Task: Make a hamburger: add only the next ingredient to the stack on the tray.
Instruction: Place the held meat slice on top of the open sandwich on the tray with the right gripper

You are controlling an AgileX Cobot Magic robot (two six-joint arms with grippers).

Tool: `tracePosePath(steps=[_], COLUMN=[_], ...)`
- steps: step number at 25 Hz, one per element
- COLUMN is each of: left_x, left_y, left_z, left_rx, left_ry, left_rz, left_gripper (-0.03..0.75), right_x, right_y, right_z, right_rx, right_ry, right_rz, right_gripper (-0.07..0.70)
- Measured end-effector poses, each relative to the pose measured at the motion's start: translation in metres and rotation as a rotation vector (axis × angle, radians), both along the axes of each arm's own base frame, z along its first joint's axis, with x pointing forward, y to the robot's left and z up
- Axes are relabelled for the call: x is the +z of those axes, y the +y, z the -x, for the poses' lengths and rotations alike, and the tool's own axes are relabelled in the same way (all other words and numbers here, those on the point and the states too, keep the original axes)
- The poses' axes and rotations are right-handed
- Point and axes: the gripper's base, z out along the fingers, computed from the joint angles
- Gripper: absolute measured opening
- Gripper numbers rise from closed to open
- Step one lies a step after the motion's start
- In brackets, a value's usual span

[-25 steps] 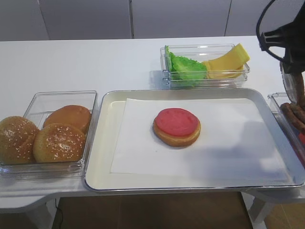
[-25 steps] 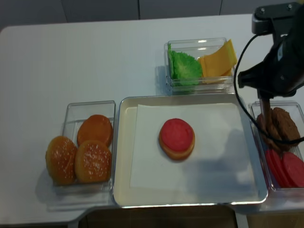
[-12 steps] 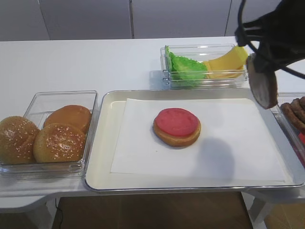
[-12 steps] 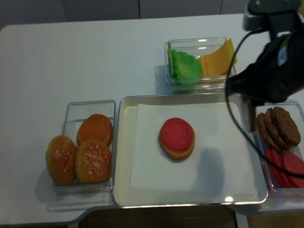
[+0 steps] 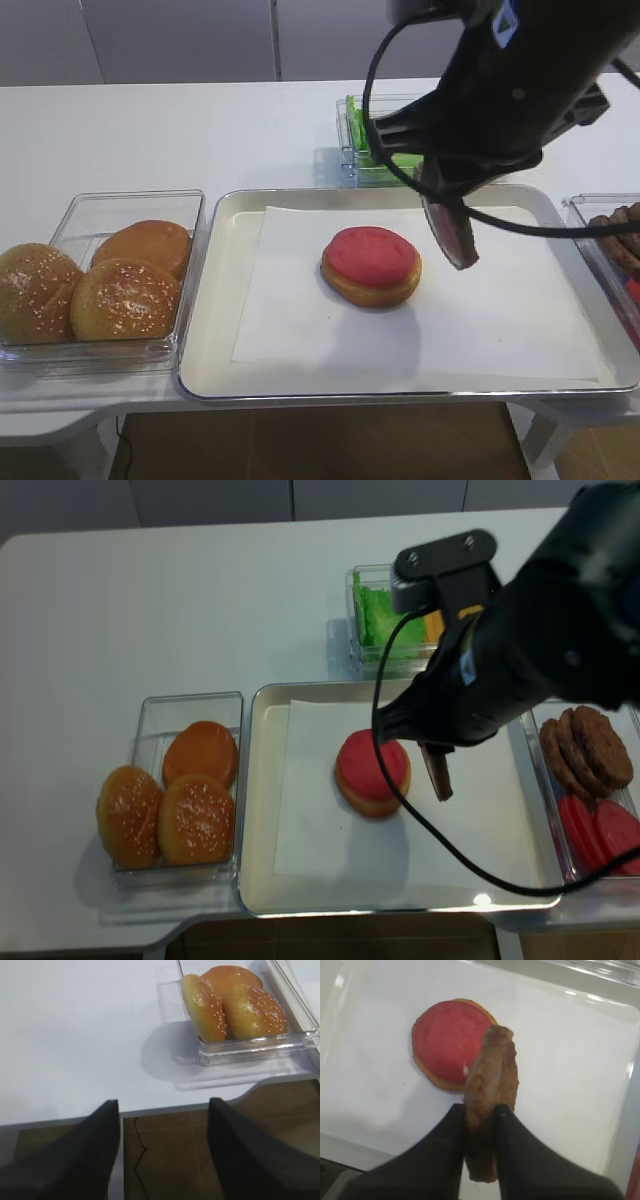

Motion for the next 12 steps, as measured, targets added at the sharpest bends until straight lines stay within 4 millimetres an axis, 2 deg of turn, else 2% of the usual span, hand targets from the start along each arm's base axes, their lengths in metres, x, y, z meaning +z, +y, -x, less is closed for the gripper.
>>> tracePosePath(steps=[6,12], left_x=[0.000,0.000], left_y=[0.000,0.000], left_z=[0.000,0.000], left_rx=[0.000,0.000], left_ry=[0.000,0.000], left_rz=[0.000,0.000], left_gripper=[0.415,0.415], right_x=[-0.020,-0.018], right_y=[0.012,0.023], right_z=[-0.016,-0.031], right_rx=[0.007,0.017], right_ry=[-0.001,-0.043], right_rz=[0.045,0.045], right_gripper=[0.137,0.137])
